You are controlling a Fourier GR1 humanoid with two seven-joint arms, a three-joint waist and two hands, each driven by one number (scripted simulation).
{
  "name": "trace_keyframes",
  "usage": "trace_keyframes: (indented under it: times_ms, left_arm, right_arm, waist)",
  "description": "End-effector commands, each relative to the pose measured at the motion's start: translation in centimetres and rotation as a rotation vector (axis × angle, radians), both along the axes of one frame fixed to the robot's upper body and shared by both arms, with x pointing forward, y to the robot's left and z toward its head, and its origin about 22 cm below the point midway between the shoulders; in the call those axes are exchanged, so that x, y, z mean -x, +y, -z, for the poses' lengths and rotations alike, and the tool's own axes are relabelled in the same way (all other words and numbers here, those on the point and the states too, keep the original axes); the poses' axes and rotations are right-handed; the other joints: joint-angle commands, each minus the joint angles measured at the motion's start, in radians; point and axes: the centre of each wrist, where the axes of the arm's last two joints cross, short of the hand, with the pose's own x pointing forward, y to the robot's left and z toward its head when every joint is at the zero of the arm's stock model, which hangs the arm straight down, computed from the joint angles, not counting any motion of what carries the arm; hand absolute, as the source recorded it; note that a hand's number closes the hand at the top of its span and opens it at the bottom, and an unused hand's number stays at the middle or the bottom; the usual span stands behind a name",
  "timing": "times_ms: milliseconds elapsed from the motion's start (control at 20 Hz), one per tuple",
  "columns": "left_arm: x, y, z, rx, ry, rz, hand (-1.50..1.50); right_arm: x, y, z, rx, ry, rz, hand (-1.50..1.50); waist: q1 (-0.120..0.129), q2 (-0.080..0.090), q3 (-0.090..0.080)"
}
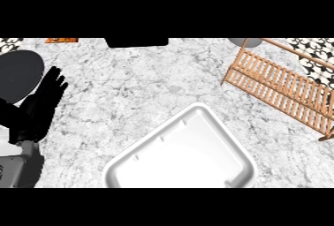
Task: Pick the squash from the tray and place it in the tiered shelf
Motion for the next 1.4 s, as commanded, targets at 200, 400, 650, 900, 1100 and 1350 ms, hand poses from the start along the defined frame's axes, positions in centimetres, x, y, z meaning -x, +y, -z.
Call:
trace_keyframes:
  times_ms: [200, 400, 650, 900, 1100, 1350]
  left_arm:
    - [0.3, -0.5, -0.3, -0.002, -0.011, 0.022, 0.0]
    - [-0.3, -1.5, -0.5, 0.009, -0.017, 0.03, 0.0]
    - [0.0, -0.7, -0.6, 0.018, -0.009, 0.024, 0.0]
    - [-0.2, -2.0, -0.3, 0.006, -0.026, 0.056, 0.0]
    - [-0.2, -2.4, -1.2, 0.009, -0.013, 0.034, 0.0]
    - [-0.4, -0.7, 0.1, 0.008, -0.011, 0.043, 0.0]
  right_arm:
    - [1.6, -4.7, -7.8, -0.024, -0.12, 0.106, 1.5]
    - [-0.2, -5.9, -7.6, -0.048, -0.115, 0.189, 1.5]
    - [-2.8, -7.9, -7.6, -0.003, -0.13, 0.316, 1.5]
    - [-6.0, -10.2, -7.8, -0.093, -0.092, 0.395, 1.5]
    - [-7.8, -14.7, -9.9, -0.168, -0.081, 0.422, 1.5]
    - [-10.5, -23.6, -11.4, -0.214, -0.079, 0.453, 1.5]
  waist:
    - [0.017, 0.006, -0.001]
    - [0.019, 0.012, 0.001]
    - [0.031, 0.012, 0.001]
    - [0.043, 0.017, 0.002]
    - [0.041, 0.01, 0.004]
    - [0.043, 0.015, 0.003]
